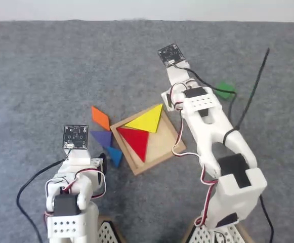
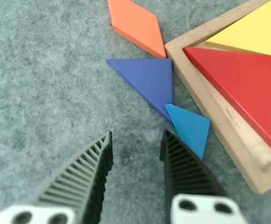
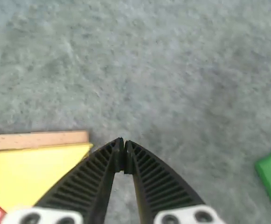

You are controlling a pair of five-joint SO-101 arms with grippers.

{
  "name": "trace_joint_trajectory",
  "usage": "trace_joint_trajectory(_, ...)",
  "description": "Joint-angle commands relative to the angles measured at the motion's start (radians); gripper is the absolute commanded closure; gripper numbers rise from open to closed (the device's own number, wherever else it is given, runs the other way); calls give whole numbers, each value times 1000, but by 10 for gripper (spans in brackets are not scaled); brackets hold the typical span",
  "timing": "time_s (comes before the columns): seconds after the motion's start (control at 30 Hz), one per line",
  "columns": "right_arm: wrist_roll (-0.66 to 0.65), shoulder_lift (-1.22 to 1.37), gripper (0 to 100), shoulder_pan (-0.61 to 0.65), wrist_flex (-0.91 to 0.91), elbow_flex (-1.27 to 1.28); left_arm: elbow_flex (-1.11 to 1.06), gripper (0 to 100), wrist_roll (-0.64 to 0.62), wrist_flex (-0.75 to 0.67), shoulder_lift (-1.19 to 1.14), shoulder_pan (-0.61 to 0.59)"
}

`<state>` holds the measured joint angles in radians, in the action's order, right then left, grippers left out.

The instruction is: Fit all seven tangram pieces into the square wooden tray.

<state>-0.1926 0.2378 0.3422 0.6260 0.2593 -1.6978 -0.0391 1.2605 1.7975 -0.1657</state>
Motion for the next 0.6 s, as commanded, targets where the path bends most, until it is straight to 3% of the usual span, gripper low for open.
trace_joint_trajectory(0.0, -15, 31, 992, -2, -22, -52, 15, 836, 2, 3, 23, 3)
trace_joint_trajectory(0.57, -15, 127, 992, 116, 33, -115, 15, 836, 2, 3, 23, 3)
